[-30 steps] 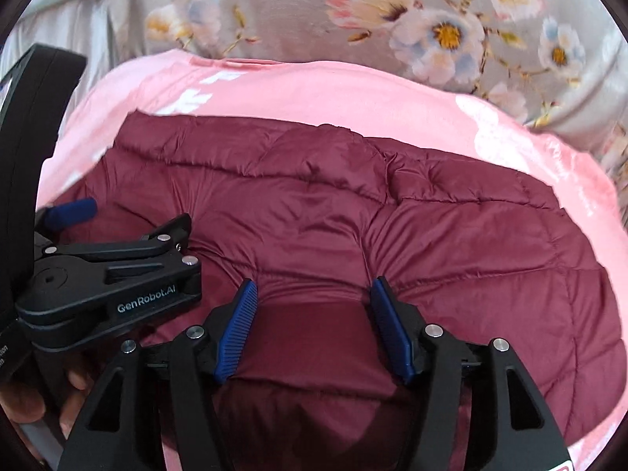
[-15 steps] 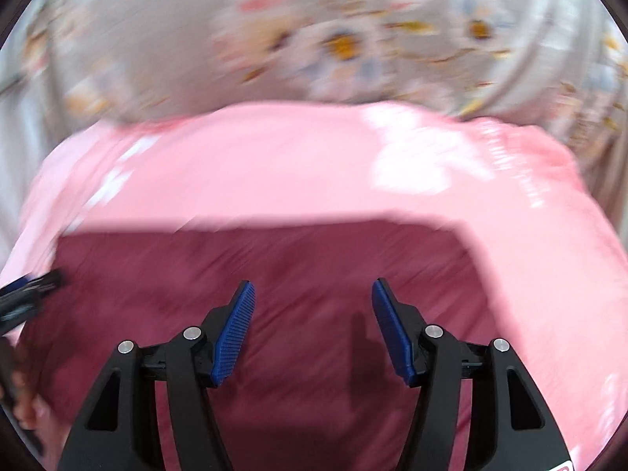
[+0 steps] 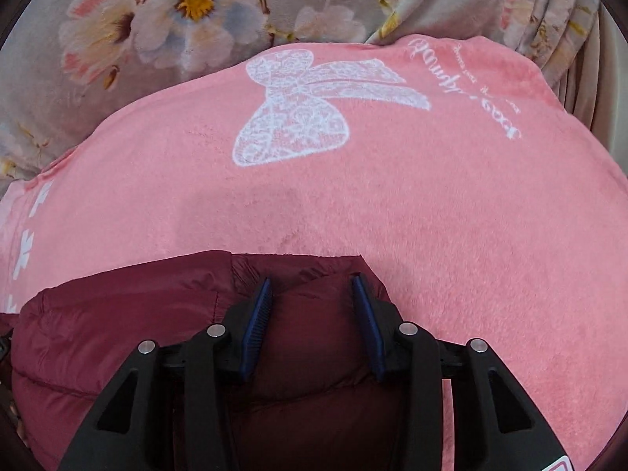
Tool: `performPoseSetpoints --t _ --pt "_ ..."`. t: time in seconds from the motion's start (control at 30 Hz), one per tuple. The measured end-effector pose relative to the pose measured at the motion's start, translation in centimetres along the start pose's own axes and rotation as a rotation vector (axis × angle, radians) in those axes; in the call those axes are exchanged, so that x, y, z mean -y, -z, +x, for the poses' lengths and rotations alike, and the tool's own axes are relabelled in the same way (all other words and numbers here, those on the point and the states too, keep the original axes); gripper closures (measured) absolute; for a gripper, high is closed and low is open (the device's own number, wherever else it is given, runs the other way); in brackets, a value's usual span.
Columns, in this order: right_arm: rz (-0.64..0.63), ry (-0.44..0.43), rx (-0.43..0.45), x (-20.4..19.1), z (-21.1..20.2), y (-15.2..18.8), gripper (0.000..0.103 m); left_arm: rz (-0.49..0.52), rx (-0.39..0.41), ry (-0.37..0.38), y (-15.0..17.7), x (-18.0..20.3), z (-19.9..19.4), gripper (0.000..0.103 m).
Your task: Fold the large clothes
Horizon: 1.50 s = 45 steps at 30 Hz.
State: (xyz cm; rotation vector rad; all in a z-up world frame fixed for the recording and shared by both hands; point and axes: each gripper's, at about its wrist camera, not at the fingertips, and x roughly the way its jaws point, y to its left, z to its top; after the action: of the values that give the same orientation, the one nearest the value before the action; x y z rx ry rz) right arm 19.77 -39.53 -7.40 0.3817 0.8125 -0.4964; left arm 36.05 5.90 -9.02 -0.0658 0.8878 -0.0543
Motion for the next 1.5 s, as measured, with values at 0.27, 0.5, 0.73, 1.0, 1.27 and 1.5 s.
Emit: performPoseSetpoints --t 0.27,0.5,0.73,1.0,1.27,1.5 --pt "-0.001 0.006 0.01 -0.2 0.3 0.2 0.063 0.013 0.0 -0.029 0.0 0.5 0.5 0.005" --pt "-0.139 -0.024 0.132 -6.0 -7.4 2.5 0.068 -0.062 0.056 0.041 1.3 -1.5 -4.6 0.005" --pt "-0.351 -0.272 0.053 -16.1 -12.4 11.5 0.072 -0.031 0.046 0.116 7.2 -2.6 -10.9 0.005" --pt "-0.386 -0.253 0.012 -17.7 -10.7 15.6 0.073 -0.183 -0.031 0.091 12.7 -9.5 -12.5 0.005" --pt "-0.394 -0.219 0.026 -18.2 -10.9 16.6 0.074 -0.28 -0.067 0.202 13.4 -11.7 -10.6 0.005" --pt "-0.345 -0.257 0.013 -15.5 -14.6 18.0 0.079 -0.182 -0.07 0.225 12.4 -8.2 -10.6 0.031"
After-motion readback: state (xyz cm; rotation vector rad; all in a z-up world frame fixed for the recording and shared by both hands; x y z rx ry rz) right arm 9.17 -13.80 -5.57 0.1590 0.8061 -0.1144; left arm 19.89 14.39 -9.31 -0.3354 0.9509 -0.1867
